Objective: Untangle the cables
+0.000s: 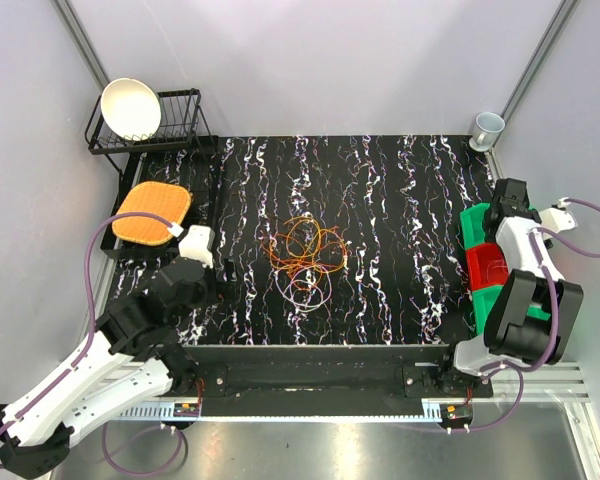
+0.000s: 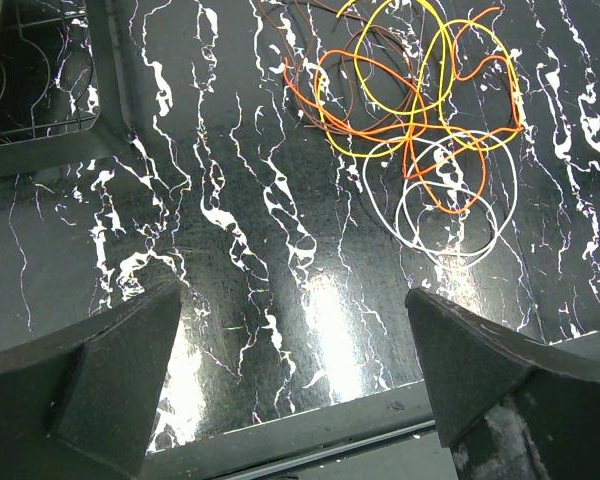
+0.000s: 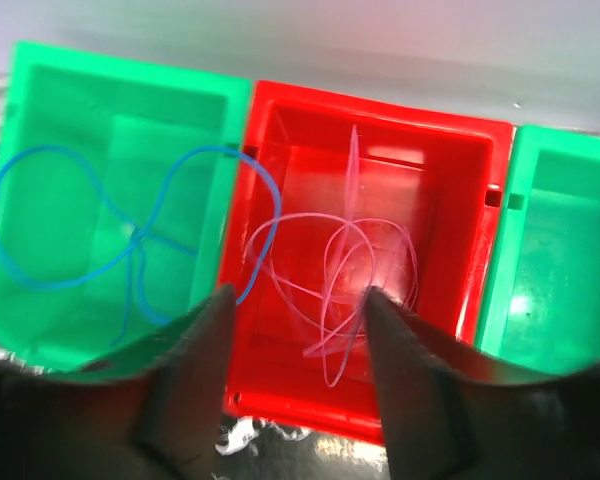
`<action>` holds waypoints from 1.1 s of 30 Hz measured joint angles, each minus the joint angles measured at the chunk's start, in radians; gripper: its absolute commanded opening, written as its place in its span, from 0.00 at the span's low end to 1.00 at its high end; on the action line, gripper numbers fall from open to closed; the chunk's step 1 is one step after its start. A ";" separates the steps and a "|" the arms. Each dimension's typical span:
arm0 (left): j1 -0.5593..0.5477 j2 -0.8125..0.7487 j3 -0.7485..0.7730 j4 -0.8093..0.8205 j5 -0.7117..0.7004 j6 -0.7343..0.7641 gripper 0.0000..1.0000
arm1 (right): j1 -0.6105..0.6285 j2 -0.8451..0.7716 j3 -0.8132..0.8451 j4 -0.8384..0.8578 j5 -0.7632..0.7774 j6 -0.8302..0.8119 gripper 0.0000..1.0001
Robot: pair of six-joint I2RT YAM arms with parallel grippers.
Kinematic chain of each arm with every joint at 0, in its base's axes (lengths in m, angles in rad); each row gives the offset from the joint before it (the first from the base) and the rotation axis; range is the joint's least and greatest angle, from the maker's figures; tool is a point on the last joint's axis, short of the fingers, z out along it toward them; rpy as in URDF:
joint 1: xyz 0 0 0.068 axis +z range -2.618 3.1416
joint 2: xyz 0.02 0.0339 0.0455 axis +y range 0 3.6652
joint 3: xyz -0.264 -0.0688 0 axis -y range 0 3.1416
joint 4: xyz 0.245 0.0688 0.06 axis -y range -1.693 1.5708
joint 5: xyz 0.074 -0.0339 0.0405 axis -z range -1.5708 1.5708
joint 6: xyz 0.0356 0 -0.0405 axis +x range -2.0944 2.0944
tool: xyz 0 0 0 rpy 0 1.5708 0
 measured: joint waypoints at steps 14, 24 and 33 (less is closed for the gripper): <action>-0.002 -0.010 0.000 0.000 -0.008 -0.007 0.99 | 0.037 -0.249 0.044 0.091 -0.308 -0.169 0.84; -0.002 0.122 -0.055 0.143 0.007 -0.127 0.99 | 0.352 -0.187 0.224 0.137 -0.524 -0.296 0.98; -0.002 0.449 -0.091 0.415 0.055 -0.154 0.95 | 0.518 -0.182 0.230 0.135 -0.649 -0.346 1.00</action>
